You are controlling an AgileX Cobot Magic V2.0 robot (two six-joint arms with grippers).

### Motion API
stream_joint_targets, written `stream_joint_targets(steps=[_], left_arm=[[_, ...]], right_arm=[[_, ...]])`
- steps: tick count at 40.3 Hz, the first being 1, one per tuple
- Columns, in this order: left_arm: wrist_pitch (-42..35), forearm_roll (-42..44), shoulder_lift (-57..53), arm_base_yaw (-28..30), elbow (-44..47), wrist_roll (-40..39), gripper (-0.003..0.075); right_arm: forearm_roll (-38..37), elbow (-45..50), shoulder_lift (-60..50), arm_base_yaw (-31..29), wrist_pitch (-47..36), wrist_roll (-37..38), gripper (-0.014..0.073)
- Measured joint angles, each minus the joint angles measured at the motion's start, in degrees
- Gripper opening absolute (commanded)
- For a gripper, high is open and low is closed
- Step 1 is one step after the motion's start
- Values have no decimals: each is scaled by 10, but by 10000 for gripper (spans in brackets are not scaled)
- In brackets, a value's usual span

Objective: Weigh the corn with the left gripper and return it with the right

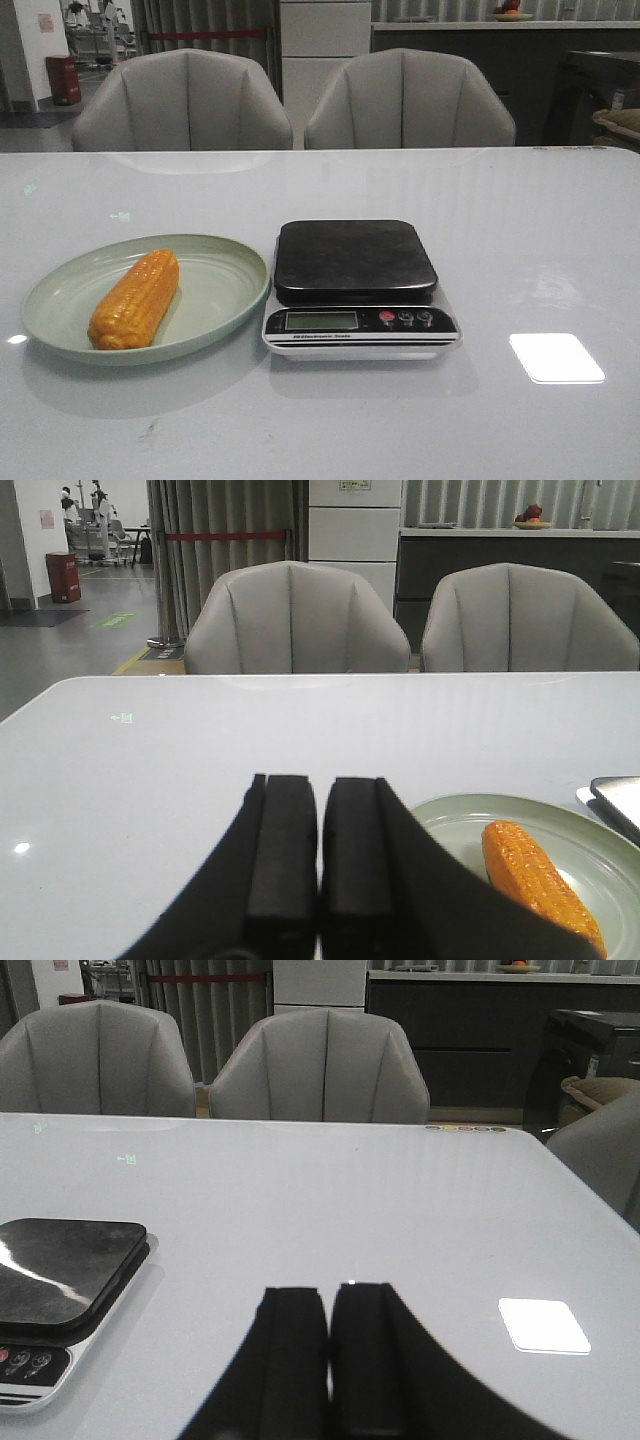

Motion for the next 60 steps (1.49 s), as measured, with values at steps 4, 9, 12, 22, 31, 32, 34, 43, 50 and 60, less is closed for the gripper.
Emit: stream_joint_targets(steps=[4, 9, 12, 22, 31, 32, 34, 43, 50, 60], left_arm=[[0, 0, 0, 0, 0, 0, 114], [0, 0, 0, 0, 0, 0, 114], [0, 0, 0, 0, 0, 0, 114], [0, 0, 0, 0, 0, 0, 114], [-16, 21, 0, 0, 0, 2, 114], [-25, 25, 0, 0, 0, 2, 114], [-37, 27, 0, 0, 0, 2, 114], [-64, 31, 0, 0, 0, 2, 114], [-130, 24, 0, 0, -2, 1, 114], [-49, 17, 26, 0, -107, -2, 114]], right_arm=[[0, 0, 0, 0, 0, 0, 178], [0, 0, 0, 0, 0, 0, 178], [0, 0, 0, 0, 0, 0, 178], [0, 0, 0, 0, 0, 0, 178], [0, 0, 0, 0, 0, 0, 178], [0, 0, 0, 0, 0, 0, 178], [0, 0, 0, 0, 0, 0, 178], [0, 0, 0, 0, 0, 0, 178], [0, 0, 0, 0, 0, 0, 178], [0, 0, 0, 1, 0, 0, 178]])
